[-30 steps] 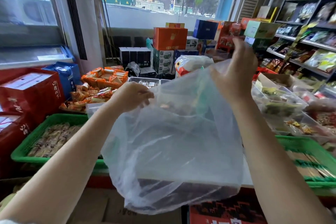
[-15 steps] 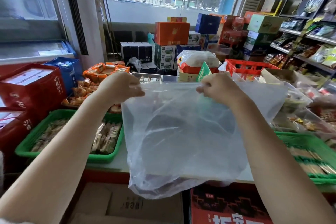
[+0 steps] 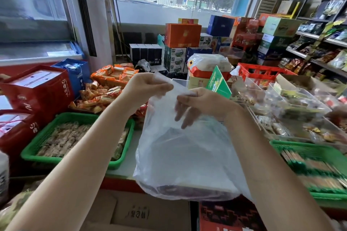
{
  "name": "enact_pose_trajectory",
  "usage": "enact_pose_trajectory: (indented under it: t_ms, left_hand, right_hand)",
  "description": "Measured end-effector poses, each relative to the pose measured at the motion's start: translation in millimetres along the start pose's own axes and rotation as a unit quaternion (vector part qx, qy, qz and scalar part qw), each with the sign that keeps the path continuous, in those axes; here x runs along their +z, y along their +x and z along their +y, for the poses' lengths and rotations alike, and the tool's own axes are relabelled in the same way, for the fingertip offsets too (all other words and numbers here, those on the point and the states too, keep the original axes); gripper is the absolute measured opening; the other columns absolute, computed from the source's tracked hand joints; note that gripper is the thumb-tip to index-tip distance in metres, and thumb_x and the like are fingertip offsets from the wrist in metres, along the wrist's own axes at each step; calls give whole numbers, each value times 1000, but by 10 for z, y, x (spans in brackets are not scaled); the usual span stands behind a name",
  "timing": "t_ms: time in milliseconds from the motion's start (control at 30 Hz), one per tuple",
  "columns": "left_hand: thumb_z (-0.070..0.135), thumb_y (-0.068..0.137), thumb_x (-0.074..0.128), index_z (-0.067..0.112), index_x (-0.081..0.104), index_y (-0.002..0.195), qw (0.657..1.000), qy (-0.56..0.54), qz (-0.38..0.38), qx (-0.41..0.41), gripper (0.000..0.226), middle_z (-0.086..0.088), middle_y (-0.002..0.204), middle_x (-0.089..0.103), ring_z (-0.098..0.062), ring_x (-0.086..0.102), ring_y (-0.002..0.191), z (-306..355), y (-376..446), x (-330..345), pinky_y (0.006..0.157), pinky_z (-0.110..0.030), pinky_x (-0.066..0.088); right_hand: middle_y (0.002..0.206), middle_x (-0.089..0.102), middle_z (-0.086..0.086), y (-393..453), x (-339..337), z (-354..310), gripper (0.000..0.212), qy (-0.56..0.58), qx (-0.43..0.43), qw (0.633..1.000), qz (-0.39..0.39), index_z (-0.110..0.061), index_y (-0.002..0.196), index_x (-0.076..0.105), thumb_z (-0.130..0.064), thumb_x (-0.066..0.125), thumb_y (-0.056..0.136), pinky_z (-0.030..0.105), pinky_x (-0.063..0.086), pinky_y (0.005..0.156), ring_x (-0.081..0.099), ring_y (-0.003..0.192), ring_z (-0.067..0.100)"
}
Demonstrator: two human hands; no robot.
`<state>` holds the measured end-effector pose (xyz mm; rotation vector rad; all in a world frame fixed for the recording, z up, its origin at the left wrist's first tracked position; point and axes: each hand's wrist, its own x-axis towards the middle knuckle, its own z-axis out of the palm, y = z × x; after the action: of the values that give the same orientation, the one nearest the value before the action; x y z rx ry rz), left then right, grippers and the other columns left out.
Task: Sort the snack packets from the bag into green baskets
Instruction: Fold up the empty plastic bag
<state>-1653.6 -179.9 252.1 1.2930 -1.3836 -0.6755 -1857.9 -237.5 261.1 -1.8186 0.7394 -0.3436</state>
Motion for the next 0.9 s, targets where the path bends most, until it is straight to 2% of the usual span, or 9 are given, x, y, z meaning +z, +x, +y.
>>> enact_pose_trajectory:
  t_ms: [133, 233, 300, 400, 500, 600, 700, 767, 900]
  left_hand:
    - [30, 78, 76, 13, 67, 81, 993, -112, -20, 12, 20, 0, 74, 67, -15, 64, 69, 193, -29, -68, 69, -27, 56]
    - [31, 81, 75, 13, 68, 91, 991, -127, -48, 10, 21, 0, 78, 70, -13, 68, 72, 241, -17, -114, 68, -23, 56]
    - [34, 80, 79, 7, 70, 105, 988, -120, -97, -24, 37, -13, 95, 73, -23, 71, 85, 86, 5, -165, 80, -32, 58]
    - [27, 86, 76, 4, 72, 103, 990, -66, -102, -75, 29, -18, 92, 73, -31, 67, 84, -335, 33, -122, 84, -47, 53]
    - [23, 89, 75, 6, 72, 90, 992, 1, -62, -108, 17, -1, 70, 69, -21, 61, 68, -611, 11, 62, 70, -38, 48]
    - [21, 85, 77, 10, 73, 84, 991, 50, -95, -78, 12, 5, 65, 67, -9, 61, 61, -639, -35, 297, 66, -29, 50]
    - [19, 85, 78, 16, 73, 77, 993, 65, -102, -3, 9, 9, 56, 63, -4, 56, 52, -367, -66, 440, 56, -21, 48]
    - [21, 88, 76, 14, 74, 80, 987, 114, -100, 57, 10, 12, 53, 61, 1, 52, 46, -87, -78, 463, 49, -13, 42]
    - [28, 92, 70, 14, 71, 81, 977, 157, -115, 85, 18, 9, 50, 58, 0, 48, 40, 137, -25, 544, 45, -9, 36]
  right_hand:
    - [77, 73, 19, 30, 159, -63, 30, 214, -71, 973, -44, -1, 88, 63, -27, 50, 96, 30, 57, 51, 69, 52, 30]
    - [72, 70, 13, 105, 215, -44, 25, 317, -93, 944, -9, -7, 83, 67, -27, 55, 92, 32, 55, 52, 65, 57, 28]
    - [72, 69, 14, 171, 201, 71, 22, 379, -72, 921, 46, -7, 82, 68, -25, 59, 89, 35, 57, 52, 66, 59, 26]
    - [82, 73, 17, 246, 133, 453, 23, 272, -1, 952, 141, -3, 91, 72, -25, 63, 94, 36, 62, 62, 71, 64, 23]
    - [102, 76, 6, 191, 113, 696, 46, 49, 10, 986, 158, -10, 120, 67, -43, 72, 88, 39, 58, 82, 73, 89, 18]
    - [108, 74, 11, 136, 138, 704, 54, 81, -36, 973, 215, -11, 122, 63, -49, 74, 85, 41, 60, 83, 73, 96, 27]
    - [78, 72, 3, 82, 116, 605, 25, 95, -87, 945, 300, -16, 91, 71, -40, 65, 91, 37, 59, 66, 69, 68, 18]
    - [66, 66, -2, 36, 99, 557, 23, 166, -94, 934, 302, -16, 78, 68, -37, 64, 88, 32, 56, 54, 63, 58, 14]
    - [84, 60, 19, 51, 115, 634, 27, 288, -79, 913, 277, -15, 81, 68, -42, 72, 79, 38, 48, 65, 56, 71, 28]
